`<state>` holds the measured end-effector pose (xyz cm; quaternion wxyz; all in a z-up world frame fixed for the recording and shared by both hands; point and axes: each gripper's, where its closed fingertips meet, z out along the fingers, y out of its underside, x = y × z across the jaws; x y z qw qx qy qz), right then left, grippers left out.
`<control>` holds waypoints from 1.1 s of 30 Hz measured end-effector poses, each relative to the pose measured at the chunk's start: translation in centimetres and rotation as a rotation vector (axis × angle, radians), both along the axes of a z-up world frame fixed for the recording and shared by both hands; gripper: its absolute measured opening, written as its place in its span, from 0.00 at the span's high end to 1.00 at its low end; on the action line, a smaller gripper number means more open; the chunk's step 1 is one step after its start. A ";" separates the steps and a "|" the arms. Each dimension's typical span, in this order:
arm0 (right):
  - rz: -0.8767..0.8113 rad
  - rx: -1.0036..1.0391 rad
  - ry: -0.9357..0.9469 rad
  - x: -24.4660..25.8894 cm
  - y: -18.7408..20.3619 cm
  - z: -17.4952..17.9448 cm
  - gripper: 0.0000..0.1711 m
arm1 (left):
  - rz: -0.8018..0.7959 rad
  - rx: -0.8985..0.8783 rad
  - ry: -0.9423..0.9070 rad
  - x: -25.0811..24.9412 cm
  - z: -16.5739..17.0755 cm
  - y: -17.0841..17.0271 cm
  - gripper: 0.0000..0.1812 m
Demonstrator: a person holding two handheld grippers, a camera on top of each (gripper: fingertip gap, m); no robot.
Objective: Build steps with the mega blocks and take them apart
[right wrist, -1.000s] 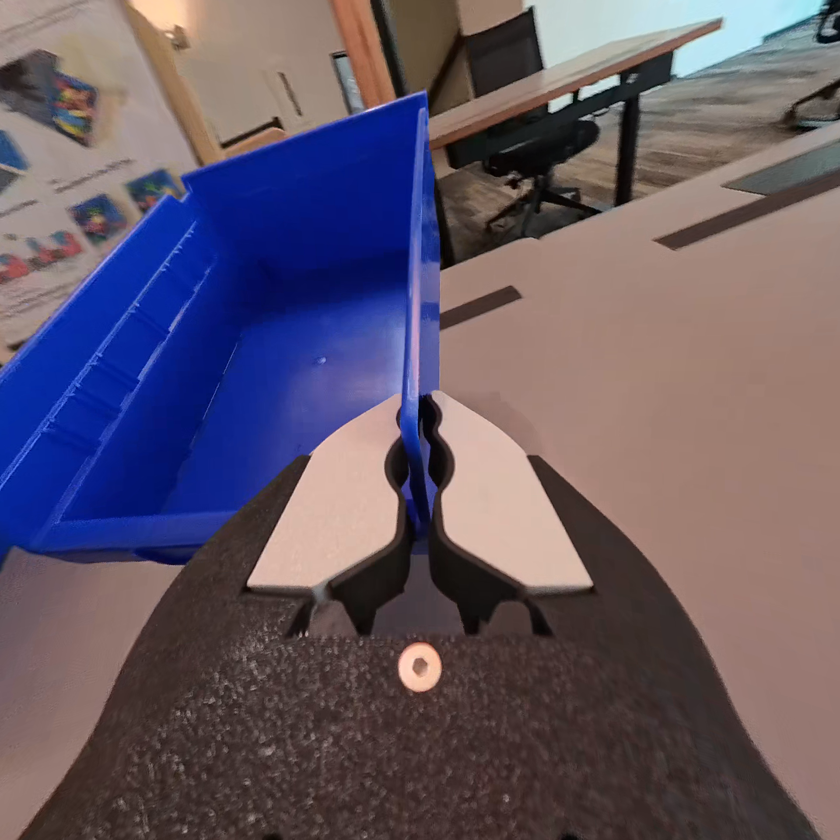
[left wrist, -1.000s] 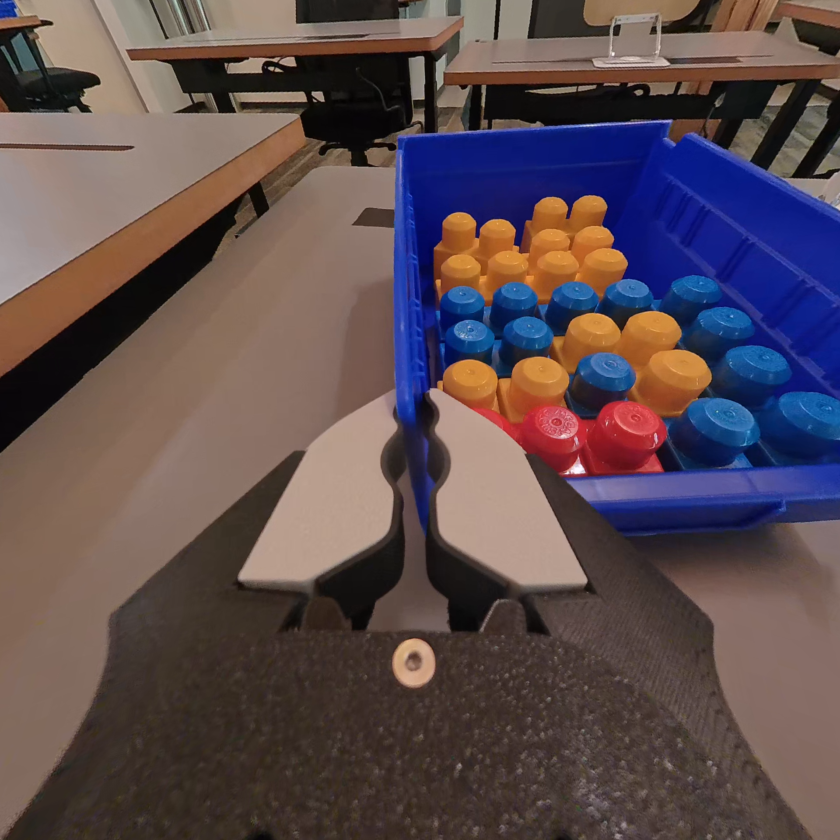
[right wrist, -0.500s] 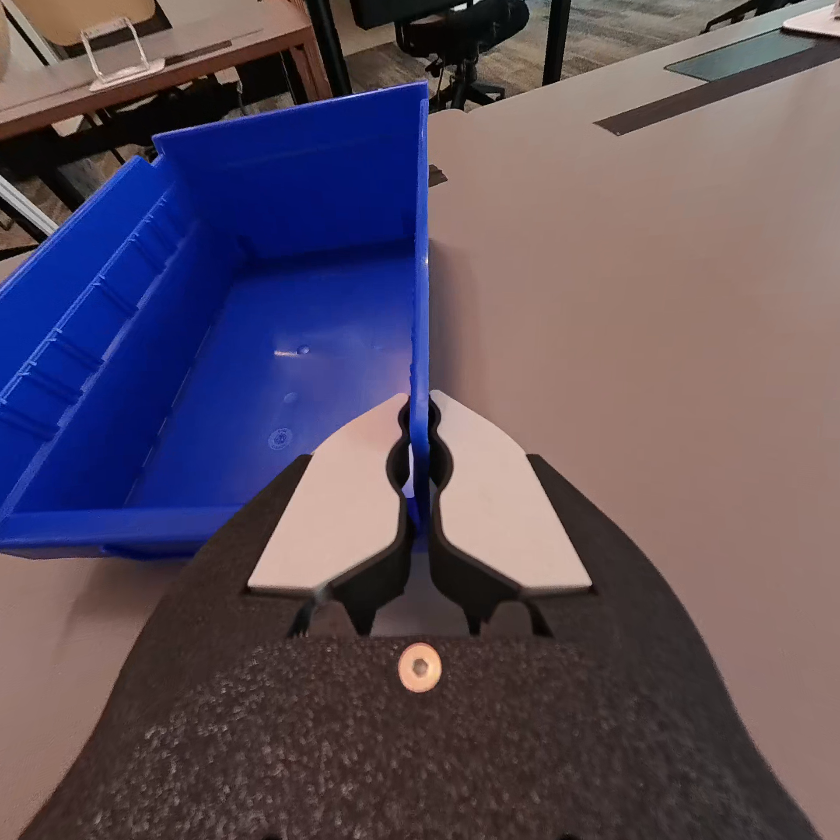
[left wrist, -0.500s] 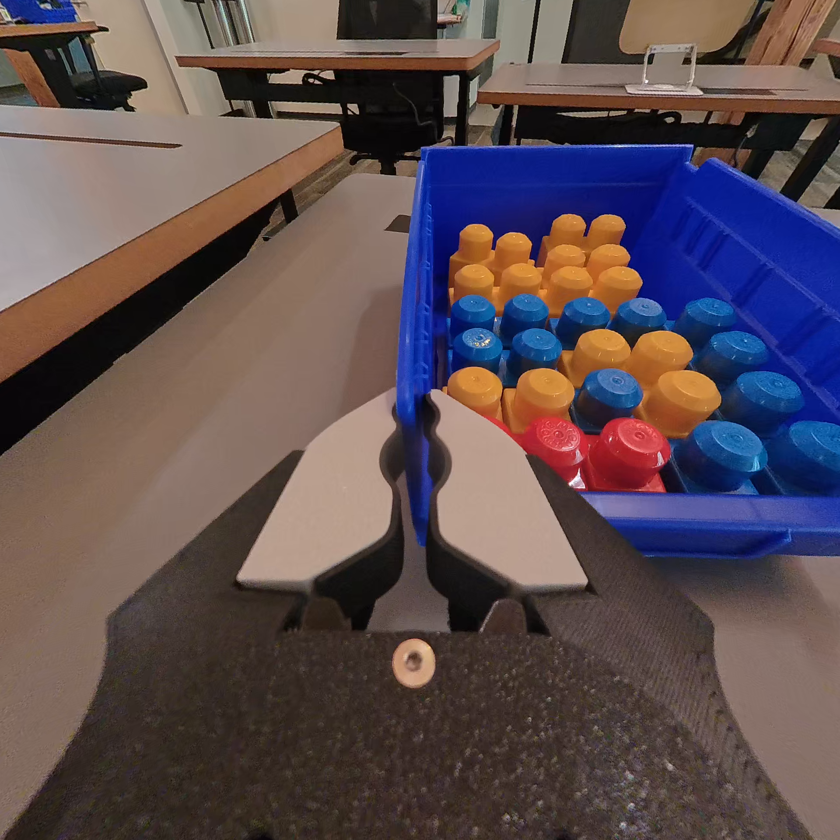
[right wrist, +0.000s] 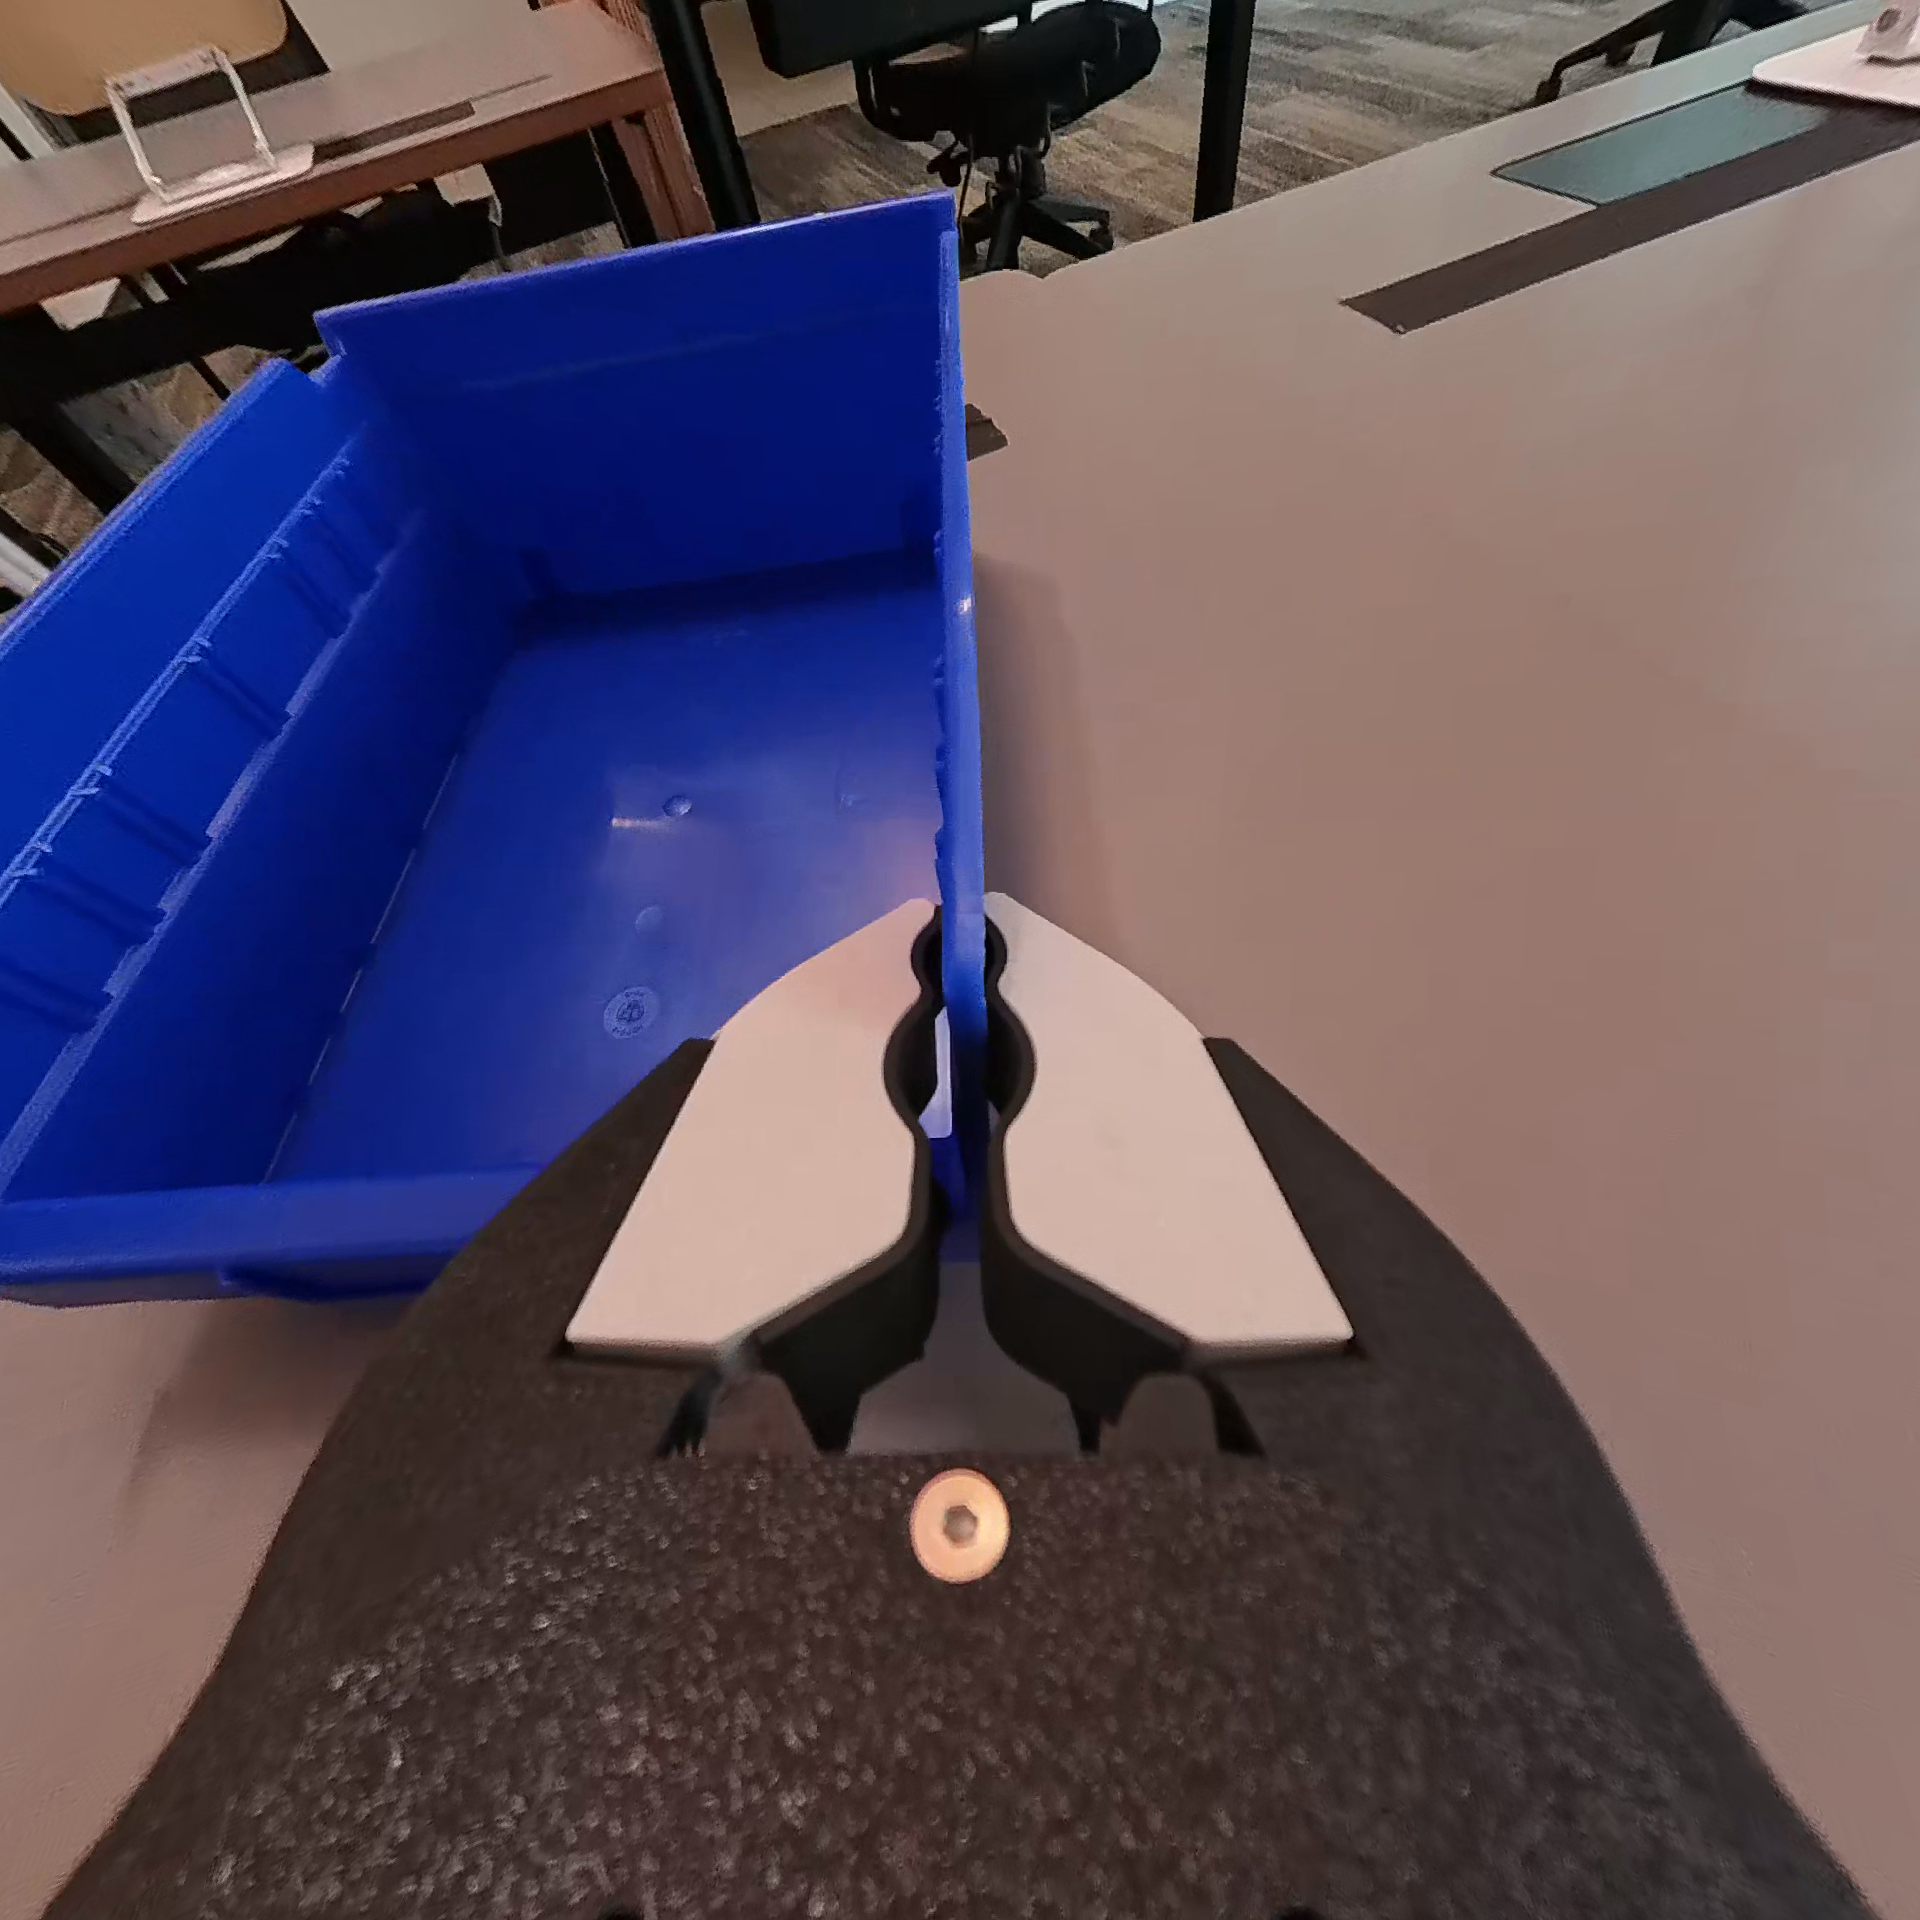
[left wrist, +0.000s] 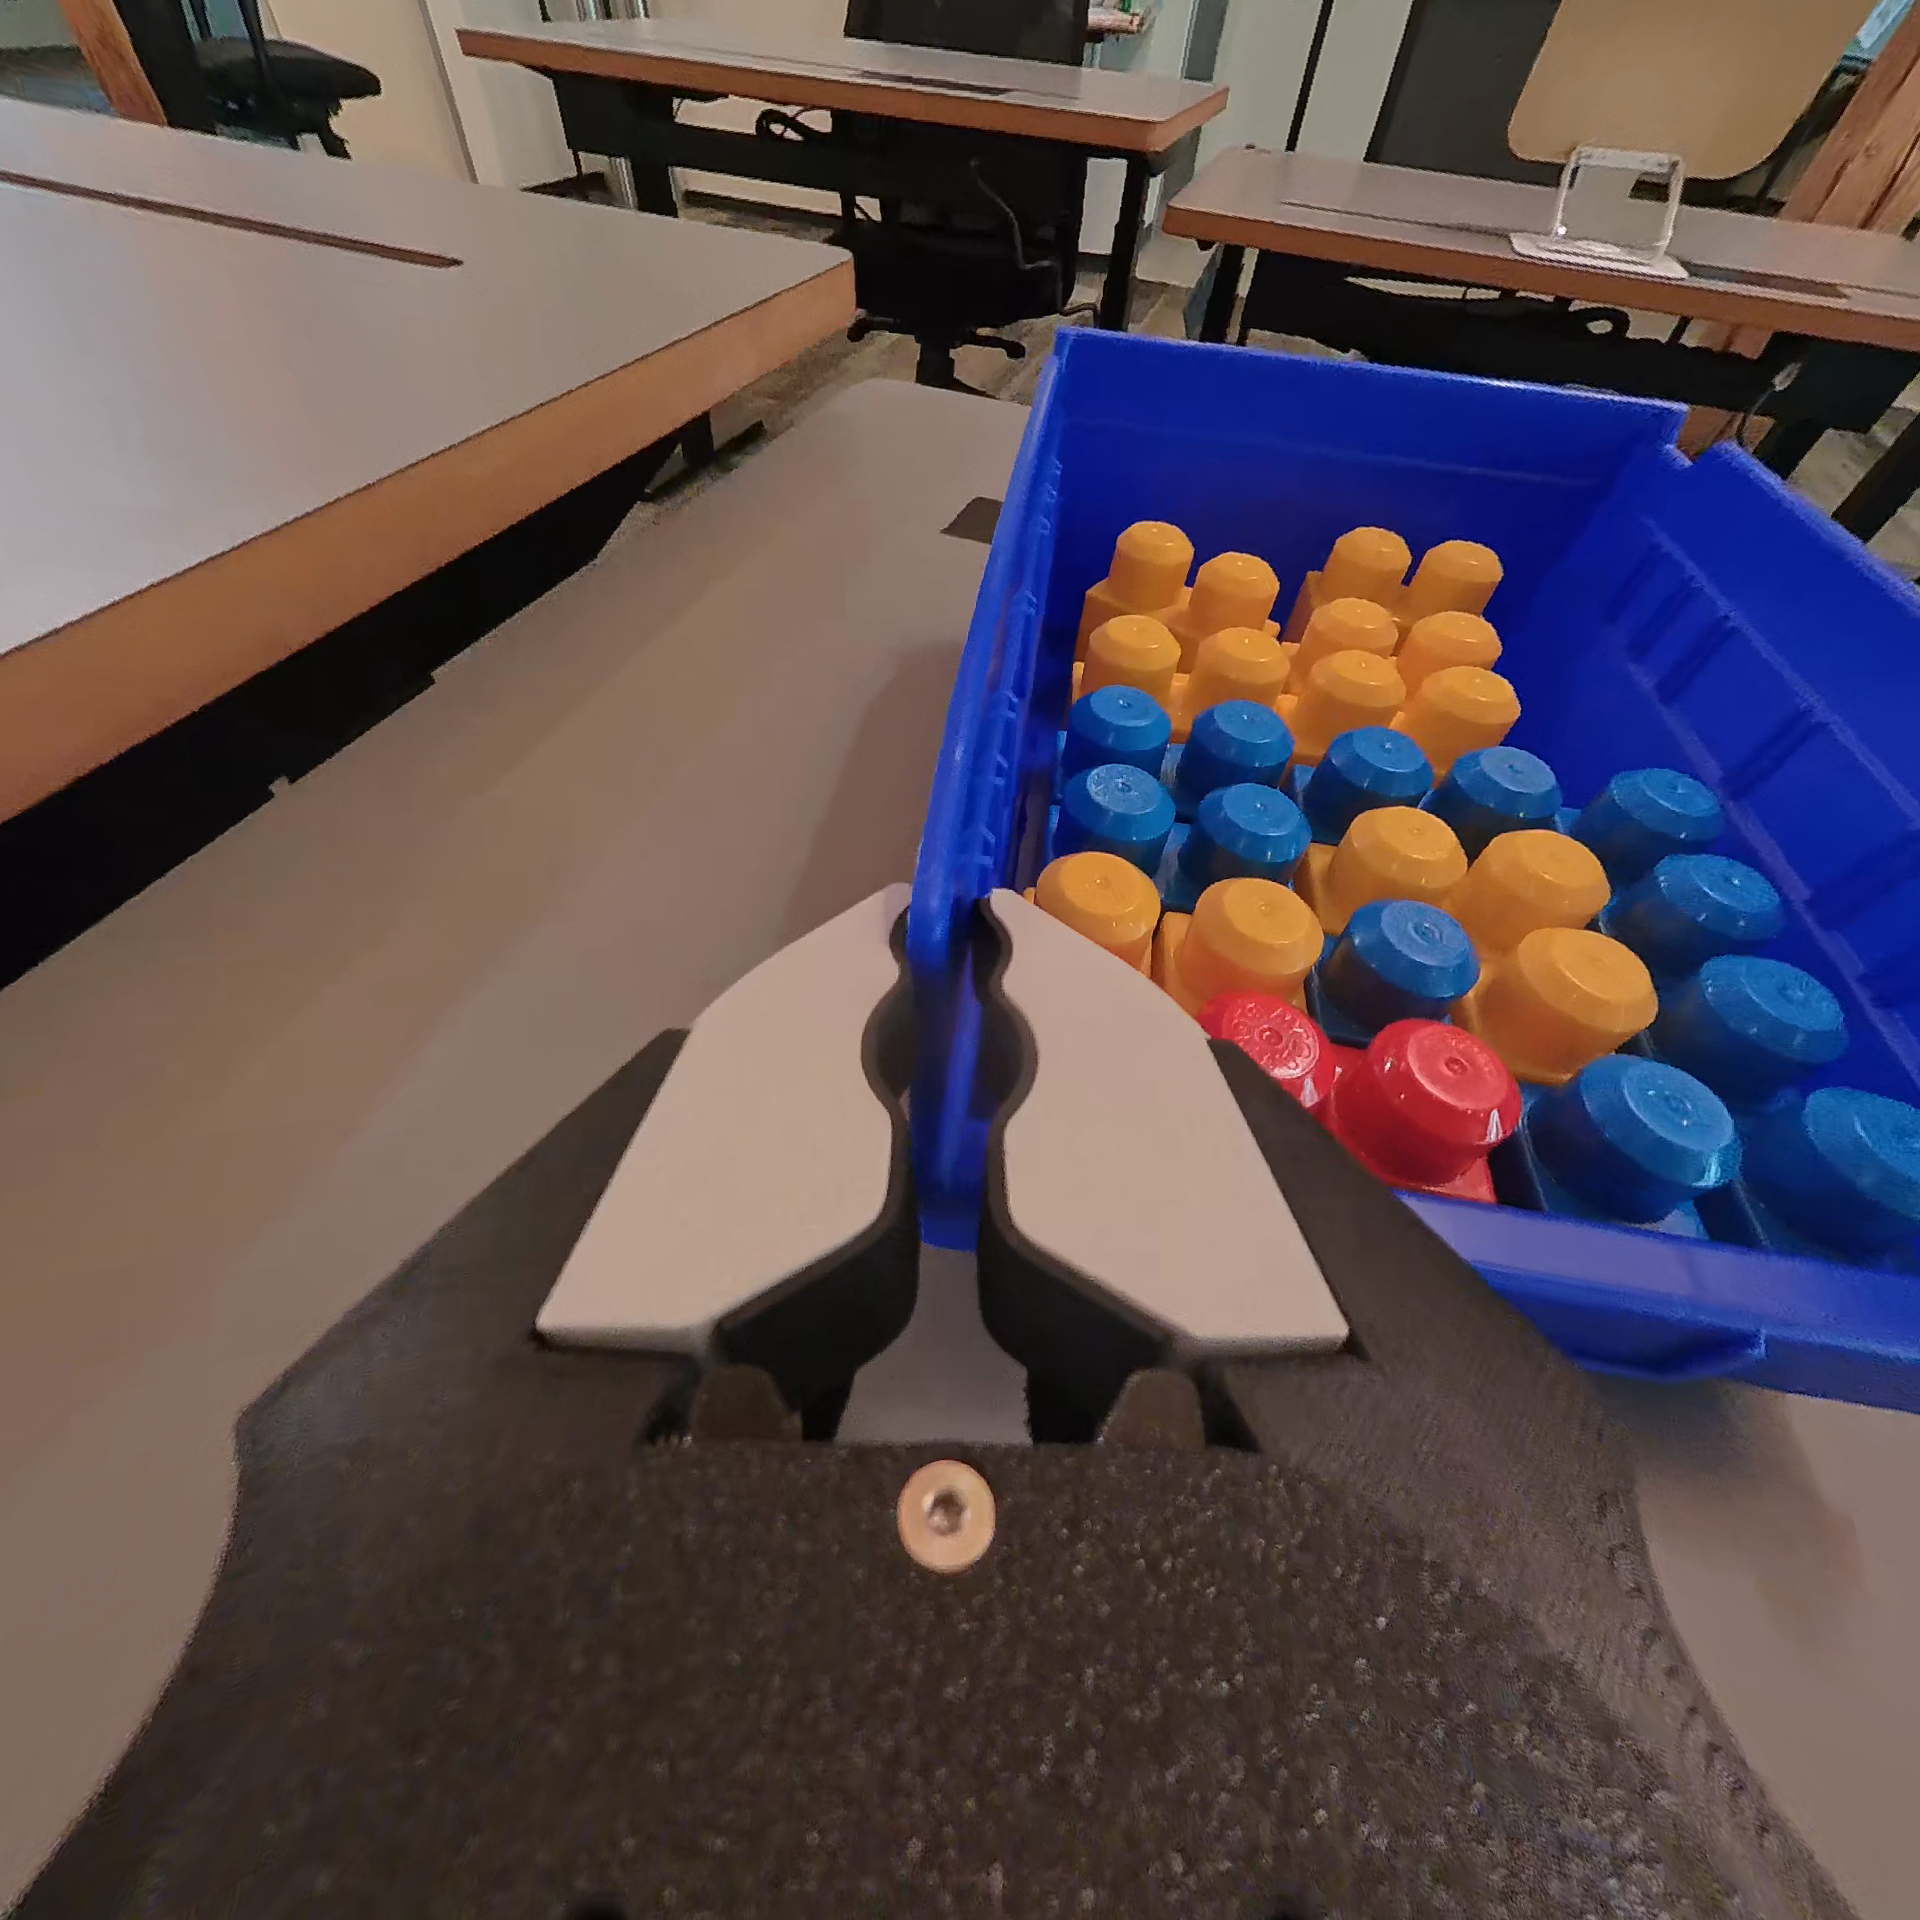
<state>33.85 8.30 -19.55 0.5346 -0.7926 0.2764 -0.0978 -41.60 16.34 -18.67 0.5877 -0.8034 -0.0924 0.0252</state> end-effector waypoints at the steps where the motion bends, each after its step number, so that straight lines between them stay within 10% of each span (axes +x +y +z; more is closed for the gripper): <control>1: -0.001 0.001 0.000 0.0 0.2 0.0 0.98 | 0.008 0.000 -0.010 -0.2 0.0 0.4 0.96; 21: 0.047 0.097 -0.035 -0.5 -0.1 1.2 0.89 | 0.018 -0.001 0.049 0.0 0.0 1.8 0.96; 33: 0.290 0.341 -0.313 -6.6 0.6 15.0 0.74 | -0.031 0.161 0.145 0.1 6.4 -0.1 0.77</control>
